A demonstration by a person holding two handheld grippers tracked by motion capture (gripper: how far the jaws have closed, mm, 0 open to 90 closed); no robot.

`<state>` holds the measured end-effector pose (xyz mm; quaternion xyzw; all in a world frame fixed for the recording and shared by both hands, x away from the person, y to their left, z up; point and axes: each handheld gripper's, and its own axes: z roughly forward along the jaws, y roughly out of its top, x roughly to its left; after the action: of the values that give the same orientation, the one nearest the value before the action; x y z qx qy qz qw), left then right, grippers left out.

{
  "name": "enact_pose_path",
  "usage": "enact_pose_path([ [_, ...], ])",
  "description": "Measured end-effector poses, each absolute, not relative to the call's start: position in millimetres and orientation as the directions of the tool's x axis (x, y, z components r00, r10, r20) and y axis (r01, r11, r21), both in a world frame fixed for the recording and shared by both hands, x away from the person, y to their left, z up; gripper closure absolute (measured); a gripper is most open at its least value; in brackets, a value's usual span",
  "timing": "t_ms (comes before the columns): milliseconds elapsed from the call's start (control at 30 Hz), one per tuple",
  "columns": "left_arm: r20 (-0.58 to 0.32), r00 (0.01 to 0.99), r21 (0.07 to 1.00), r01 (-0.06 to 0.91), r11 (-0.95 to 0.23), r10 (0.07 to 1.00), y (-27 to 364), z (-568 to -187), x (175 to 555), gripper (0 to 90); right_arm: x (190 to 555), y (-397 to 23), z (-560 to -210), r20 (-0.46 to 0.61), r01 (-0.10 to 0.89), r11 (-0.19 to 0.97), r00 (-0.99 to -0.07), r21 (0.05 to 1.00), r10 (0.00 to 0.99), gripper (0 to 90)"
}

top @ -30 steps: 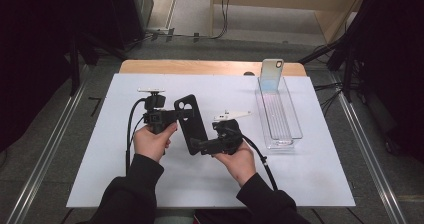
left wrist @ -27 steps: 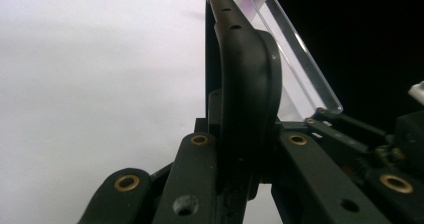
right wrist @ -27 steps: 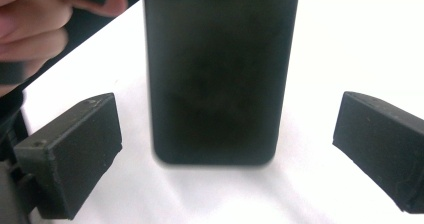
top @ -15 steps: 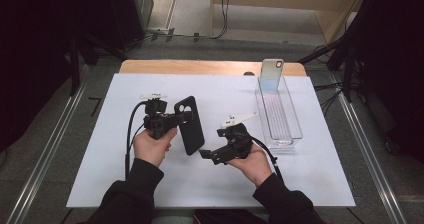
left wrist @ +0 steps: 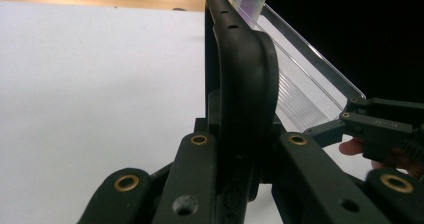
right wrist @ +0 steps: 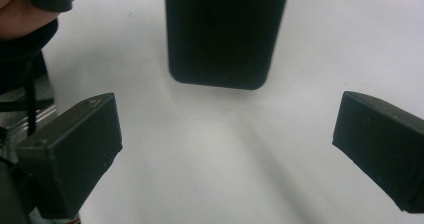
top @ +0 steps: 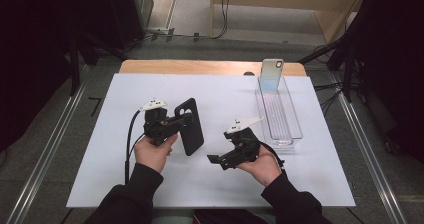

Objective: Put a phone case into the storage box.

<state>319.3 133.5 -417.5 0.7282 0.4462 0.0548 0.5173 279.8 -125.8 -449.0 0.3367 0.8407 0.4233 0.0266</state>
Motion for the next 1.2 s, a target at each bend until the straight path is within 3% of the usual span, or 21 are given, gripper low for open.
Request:
enact_pose_path([
  [833,-0.401,0.553,0.819,0.573,0.016,0.73,130.1,-415.2,301.4,83.6,291.9,-118.1,-448.0,0.268,0.563,0.251,-0.68,0.787,0.682,0.0],
  [1200,-0.393,0.568,0.815,0.58,-0.012,0.723,121.6,-416.6,294.3,83.5,290.0,-99.4,-446.9,0.223,0.542,0.287,-0.69,0.789,0.689,0.0],
])
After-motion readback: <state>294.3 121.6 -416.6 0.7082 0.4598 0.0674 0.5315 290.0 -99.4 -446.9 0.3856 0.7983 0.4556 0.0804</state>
